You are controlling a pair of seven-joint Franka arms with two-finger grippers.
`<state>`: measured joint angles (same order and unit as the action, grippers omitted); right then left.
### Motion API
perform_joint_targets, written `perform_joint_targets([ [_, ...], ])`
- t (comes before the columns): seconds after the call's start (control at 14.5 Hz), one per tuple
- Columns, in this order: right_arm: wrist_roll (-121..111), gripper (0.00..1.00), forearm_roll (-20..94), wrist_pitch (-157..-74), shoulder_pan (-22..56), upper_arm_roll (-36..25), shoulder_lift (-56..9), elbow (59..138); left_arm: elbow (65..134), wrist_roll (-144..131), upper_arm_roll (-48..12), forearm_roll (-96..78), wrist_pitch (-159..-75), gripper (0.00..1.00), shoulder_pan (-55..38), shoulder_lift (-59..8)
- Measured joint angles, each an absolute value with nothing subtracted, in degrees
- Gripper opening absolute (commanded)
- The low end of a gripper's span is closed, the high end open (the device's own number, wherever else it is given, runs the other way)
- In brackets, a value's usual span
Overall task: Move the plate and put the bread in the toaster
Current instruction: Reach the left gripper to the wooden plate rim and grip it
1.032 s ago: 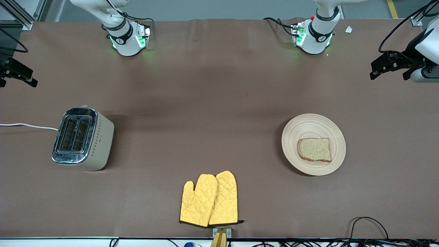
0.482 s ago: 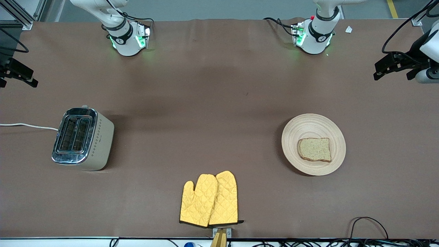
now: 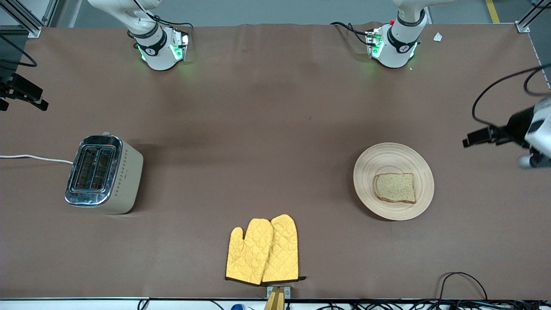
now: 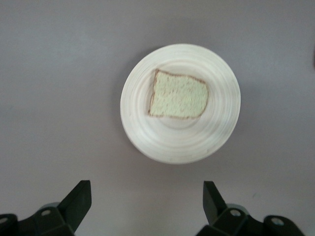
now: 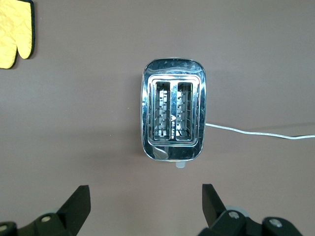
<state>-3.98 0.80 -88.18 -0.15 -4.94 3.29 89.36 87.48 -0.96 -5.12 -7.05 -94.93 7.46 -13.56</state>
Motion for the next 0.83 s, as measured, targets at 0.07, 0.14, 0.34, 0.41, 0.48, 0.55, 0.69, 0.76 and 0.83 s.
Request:
perform_joint_targets([
  [0.07,-3.98,1.00,0.80,-88.16,-0.23,-5.06,3.29,89.39,87.49,0.72,-5.09,-8.22,-97.12,1.00,8.07,-15.96],
  [0.14,-3.98,1.00,0.80,-88.03,-0.31,-5.18,3.29,89.43,87.50,3.29,-5.09,-10.08,-99.31,1.00,8.97,-18.30],
  [0.34,-3.98,1.00,0.80,-87.44,-0.34,-5.25,3.29,89.51,87.51,12.32,-5.03,-17.90,-104.63,1.00,12.51,-24.81],
  [0.41,-3.98,1.00,0.80,-87.41,-0.34,-5.24,3.29,89.52,87.52,14.45,-5.03,-19.81,-106.13,1.00,13.40,-26.92],
  [0.48,-3.98,1.00,0.80,-87.41,-0.33,-5.23,3.29,89.52,87.51,15.96,-5.02,-21.52,-107.42,1.00,13.95,-28.90],
  [0.55,-3.99,1.00,0.80,-87.41,-0.31,-5.20,3.29,89.52,87.49,17.54,-5.02,-23.56,-108.54,1.00,14.49,-30.87],
  [0.69,-3.99,1.00,0.80,-87.42,-0.24,-5.10,3.29,89.52,87.47,22.63,-5.01,-28.62,-109.82,1.00,15.80,-34.57],
  [0.76,-3.99,1.00,0.80,-87.46,-0.20,-5.06,3.29,89.52,87.46,25.79,-5.01,-31.20,-110.13,0.97,16.61,-36.37],
  [0.83,-3.99,1.00,0.80,-87.50,-0.17,-5.03,3.29,89.52,87.42,29.07,-4.99,-33.61,-110.29,0.90,17.61,-38.33],
])
